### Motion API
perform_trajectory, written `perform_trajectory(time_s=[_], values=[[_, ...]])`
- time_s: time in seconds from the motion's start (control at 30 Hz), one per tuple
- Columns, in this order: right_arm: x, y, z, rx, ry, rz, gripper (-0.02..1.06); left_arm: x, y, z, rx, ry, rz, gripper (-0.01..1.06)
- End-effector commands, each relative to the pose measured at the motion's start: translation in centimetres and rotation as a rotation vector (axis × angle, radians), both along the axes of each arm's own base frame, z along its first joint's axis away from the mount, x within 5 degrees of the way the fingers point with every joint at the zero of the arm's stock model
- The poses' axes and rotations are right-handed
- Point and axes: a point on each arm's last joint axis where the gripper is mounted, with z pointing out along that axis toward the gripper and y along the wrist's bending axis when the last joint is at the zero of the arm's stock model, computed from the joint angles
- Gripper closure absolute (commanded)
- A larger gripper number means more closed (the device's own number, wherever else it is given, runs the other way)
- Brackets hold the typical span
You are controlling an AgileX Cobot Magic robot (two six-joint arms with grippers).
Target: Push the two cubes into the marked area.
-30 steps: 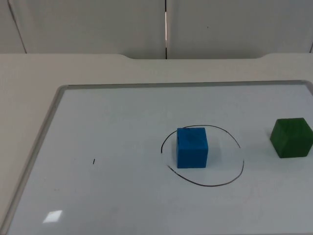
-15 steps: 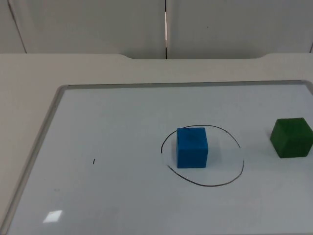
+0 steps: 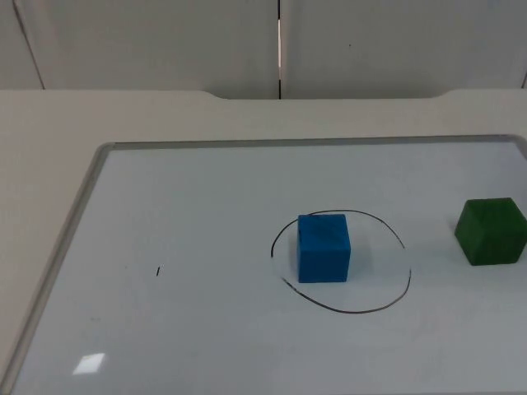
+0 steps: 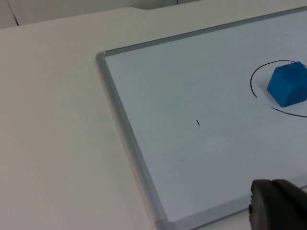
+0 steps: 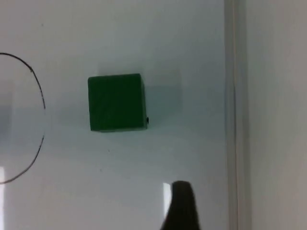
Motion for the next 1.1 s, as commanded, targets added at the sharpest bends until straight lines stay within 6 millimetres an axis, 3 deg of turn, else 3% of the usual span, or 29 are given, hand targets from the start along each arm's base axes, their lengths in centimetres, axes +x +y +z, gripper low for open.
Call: perform_trajectory(time_s=[0.0, 0.03, 0.17, 0.2, 0.27, 0.33, 0.77, 0.9, 1.07], values=[[2.8, 0.0, -1.7, 0.001, 0.037, -0.010, 0.60, 0.1, 0.0, 0.0, -0.006, -0.010, 0.008, 1.05], [2.8, 0.0, -1.7, 0.001, 0.037, -0.010, 0.60, 0.1, 0.0, 0.0, -0.006, -0.010, 0.008, 1.05], [5.9, 0.2, -4.4, 0.000, 0.094, -0.010, 0.86, 0.1, 0.0, 0.0, -0.006, -0.010, 0.008, 1.05], [5.9, 0.2, -4.4, 0.000, 0.094, -0.010, 0.86, 0.1, 0.0, 0.0, -0.006, -0.010, 0.008, 1.05], [7.1, 0.3, -5.6, -0.002, 0.113, -0.009, 0.99, 0.1, 0.0, 0.0, -0.006, -0.010, 0.008, 1.05], [8.0, 0.3, -6.9, -0.003, 0.129, -0.009, 1.04, 0.1, 0.0, 0.0, -0.006, -0.010, 0.008, 1.05], [10.3, 0.6, -11.6, 0.022, 0.108, -0.024, 1.04, 0.1, 0.0, 0.0, -0.006, -0.010, 0.008, 1.05], [10.6, 1.7, -13.9, 0.025, 0.142, 0.005, 1.04, 0.1, 0.0, 0.0, -0.006, -0.010, 0.008, 1.05], [10.7, 2.9, -15.3, 0.020, 0.160, 0.038, 1.04, 0.1, 0.0, 0.0, -0.006, -0.010, 0.008, 1.05]])
